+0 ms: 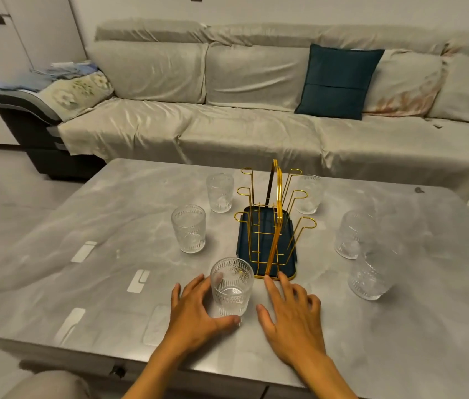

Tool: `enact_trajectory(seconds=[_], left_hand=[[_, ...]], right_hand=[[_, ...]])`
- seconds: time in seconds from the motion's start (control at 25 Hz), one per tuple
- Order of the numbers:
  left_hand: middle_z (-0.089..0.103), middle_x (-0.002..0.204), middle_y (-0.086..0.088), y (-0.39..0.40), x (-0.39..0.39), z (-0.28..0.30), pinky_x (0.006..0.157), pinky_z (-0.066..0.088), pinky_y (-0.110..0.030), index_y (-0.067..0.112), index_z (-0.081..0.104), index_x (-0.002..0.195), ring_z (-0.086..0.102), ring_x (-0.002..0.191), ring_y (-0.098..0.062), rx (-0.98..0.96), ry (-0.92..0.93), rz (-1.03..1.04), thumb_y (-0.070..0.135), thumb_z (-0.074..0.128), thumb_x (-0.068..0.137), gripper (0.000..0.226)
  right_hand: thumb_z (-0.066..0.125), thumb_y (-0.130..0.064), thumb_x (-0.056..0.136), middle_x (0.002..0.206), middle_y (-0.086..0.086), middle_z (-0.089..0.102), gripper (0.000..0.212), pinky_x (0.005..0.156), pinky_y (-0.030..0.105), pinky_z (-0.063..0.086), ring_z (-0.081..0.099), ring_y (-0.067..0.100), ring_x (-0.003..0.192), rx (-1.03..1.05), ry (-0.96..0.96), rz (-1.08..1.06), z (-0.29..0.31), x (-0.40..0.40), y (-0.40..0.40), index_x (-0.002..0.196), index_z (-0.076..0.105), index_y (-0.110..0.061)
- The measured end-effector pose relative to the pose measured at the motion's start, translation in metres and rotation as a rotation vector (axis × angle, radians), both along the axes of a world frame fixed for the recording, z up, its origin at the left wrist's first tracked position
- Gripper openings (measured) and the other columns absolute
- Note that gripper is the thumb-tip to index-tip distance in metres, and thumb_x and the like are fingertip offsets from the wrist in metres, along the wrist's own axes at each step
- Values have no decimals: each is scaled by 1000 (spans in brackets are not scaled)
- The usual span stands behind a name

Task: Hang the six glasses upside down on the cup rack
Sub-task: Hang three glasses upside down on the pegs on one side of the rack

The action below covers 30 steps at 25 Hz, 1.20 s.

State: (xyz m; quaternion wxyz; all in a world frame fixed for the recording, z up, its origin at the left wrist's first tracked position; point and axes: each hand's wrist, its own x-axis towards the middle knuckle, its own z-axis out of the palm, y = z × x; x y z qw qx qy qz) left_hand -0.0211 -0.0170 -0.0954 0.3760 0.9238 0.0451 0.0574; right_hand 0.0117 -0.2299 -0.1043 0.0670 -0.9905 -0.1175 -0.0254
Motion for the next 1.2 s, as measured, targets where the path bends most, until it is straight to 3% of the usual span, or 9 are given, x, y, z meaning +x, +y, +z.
enact_trajectory(seconds=[0.24,0.36,0.4,0.48,0.64,0.8,0.96,1.04,1.2], left_hand=[[42,145,8,-3,2,1,116,-7,-38,50,35,132,24,139,-9,-21,-13,13,77,67,53,89],[44,133,18,-8,4,4,118,10,-43,57,31,126,25,131,-4,-118,15,-22,72,73,53,85],[46,131,18,-9,5,7,116,24,-44,57,34,122,28,133,-8,-198,28,-38,67,77,52,83],[59,124,10,-10,3,16,96,50,-35,48,47,117,52,121,-17,-389,17,-69,54,86,51,77],[72,104,1,17,3,63,72,57,-27,33,63,109,68,96,-22,-553,-189,41,44,90,49,67],[65,107,5,42,18,134,65,58,-24,41,53,117,67,90,-10,-382,-325,56,54,90,48,79],[58,101,17,41,40,182,61,54,-13,42,49,108,62,86,1,-129,-396,4,56,85,53,67],[57,100,23,37,50,195,62,51,-12,42,52,110,61,88,-2,8,-382,-40,64,80,55,65],[61,103,6,21,68,195,67,54,-22,36,47,109,63,86,-14,110,-309,-102,64,82,50,74]], right_hand=[[17,-66,85,156,-3,22,69,103,43,21,28,21,132,50,-9,-14,1,0,-1,147,12,-34],[12,-67,84,158,-4,14,74,106,42,17,22,20,134,44,9,-18,-1,1,-1,148,4,-31],[11,-68,84,158,-5,12,74,106,42,16,20,20,135,40,14,-17,-1,1,0,148,2,-31],[10,-68,84,158,-5,10,75,107,42,14,18,20,136,48,22,-21,-2,1,0,148,0,-32],[9,-68,83,159,-5,10,74,108,43,13,18,20,137,62,22,-23,-4,2,-1,148,0,-32],[6,-69,83,159,-7,9,73,112,46,0,10,22,141,82,34,-35,-5,2,-3,147,-4,-36],[3,-71,82,160,-8,4,73,111,50,-12,0,22,144,86,63,-46,-5,2,-3,145,-11,-39],[1,-72,81,160,-9,3,73,110,50,-13,0,22,144,83,69,-49,-6,3,-2,145,-12,-39],[1,-73,79,160,-7,1,76,110,51,-12,-1,23,144,79,83,-51,-5,4,-2,145,-13,-39]])
